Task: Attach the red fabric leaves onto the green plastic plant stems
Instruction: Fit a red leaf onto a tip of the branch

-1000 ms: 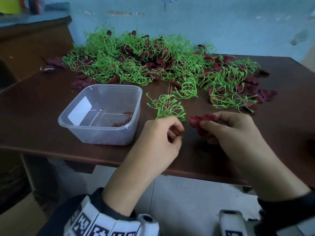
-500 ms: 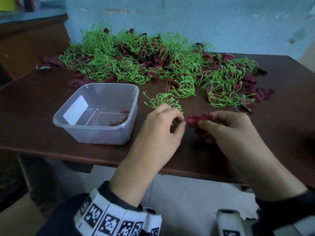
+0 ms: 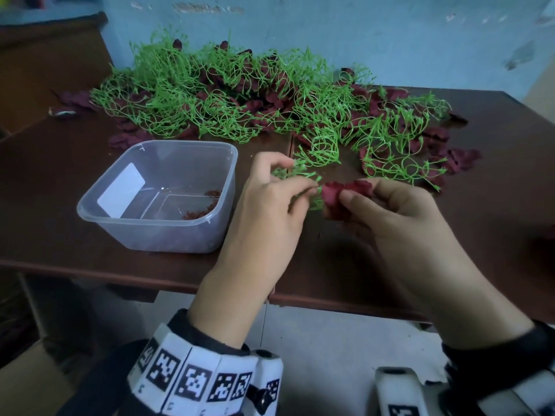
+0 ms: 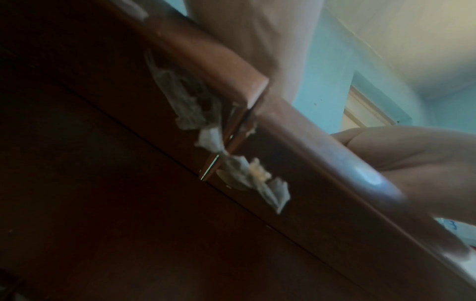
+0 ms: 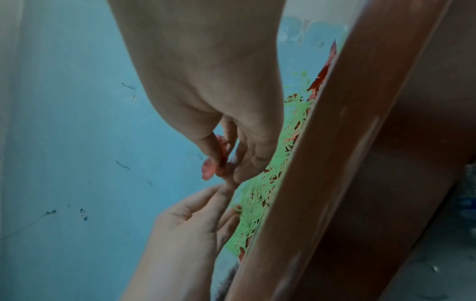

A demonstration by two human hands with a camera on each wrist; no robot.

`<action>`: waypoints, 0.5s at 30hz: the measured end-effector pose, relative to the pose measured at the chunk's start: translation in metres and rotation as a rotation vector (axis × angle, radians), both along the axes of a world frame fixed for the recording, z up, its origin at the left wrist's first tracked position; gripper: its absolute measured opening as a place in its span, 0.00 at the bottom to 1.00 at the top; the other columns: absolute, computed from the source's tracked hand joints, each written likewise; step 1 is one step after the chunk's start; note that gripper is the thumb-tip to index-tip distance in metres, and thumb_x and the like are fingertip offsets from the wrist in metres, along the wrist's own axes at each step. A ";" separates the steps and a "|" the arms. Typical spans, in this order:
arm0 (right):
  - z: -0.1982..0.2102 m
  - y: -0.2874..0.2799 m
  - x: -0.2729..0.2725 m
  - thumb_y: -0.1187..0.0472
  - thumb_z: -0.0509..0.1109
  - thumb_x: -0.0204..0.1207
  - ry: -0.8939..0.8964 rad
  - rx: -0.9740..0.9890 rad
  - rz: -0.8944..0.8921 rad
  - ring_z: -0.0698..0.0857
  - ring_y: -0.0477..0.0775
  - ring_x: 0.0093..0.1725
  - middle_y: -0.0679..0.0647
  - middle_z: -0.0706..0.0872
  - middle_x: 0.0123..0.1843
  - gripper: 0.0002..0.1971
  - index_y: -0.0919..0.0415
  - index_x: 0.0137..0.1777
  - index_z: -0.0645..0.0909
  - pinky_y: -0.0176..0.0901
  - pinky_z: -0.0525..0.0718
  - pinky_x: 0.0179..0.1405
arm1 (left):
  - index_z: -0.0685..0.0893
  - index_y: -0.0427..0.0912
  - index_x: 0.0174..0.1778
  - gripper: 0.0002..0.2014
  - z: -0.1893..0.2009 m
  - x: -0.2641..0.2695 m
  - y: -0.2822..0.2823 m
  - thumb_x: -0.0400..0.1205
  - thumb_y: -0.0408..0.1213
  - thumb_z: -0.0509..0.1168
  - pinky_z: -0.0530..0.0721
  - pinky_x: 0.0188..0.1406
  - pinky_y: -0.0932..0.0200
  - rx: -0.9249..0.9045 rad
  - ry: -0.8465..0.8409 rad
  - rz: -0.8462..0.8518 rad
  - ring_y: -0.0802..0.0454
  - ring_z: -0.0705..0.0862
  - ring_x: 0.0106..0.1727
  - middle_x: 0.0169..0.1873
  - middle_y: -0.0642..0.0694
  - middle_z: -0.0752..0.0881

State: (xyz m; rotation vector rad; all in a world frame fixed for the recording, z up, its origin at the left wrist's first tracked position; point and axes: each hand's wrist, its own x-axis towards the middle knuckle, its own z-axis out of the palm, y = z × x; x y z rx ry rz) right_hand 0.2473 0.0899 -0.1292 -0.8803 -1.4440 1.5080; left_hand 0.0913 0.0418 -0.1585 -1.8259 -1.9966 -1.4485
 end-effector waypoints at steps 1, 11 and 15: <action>0.001 -0.001 -0.002 0.70 0.69 0.81 0.066 -0.032 0.013 0.92 0.61 0.47 0.64 0.93 0.46 0.05 0.70 0.50 0.86 0.43 0.91 0.44 | 0.93 0.40 0.53 0.06 0.001 0.001 -0.004 0.83 0.30 0.73 0.87 0.53 0.54 0.030 -0.022 -0.009 0.51 0.86 0.52 0.64 0.43 0.80; 0.004 -0.003 -0.005 0.65 0.71 0.74 0.294 -0.095 0.145 0.85 0.57 0.47 0.64 0.87 0.47 0.07 0.67 0.49 0.86 0.47 0.83 0.55 | 0.89 0.34 0.52 0.05 0.005 0.013 -0.020 0.86 0.28 0.68 0.86 0.59 0.53 0.165 -0.176 -0.225 0.49 0.86 0.58 0.57 0.45 0.82; 0.010 -0.004 -0.003 0.65 0.68 0.75 0.390 -0.162 0.263 0.86 0.49 0.41 0.55 0.89 0.41 0.07 0.64 0.47 0.87 0.43 0.84 0.53 | 0.90 0.31 0.52 0.06 0.007 0.016 -0.021 0.87 0.27 0.67 0.85 0.55 0.57 0.244 -0.271 -0.253 0.48 0.87 0.55 0.52 0.42 0.85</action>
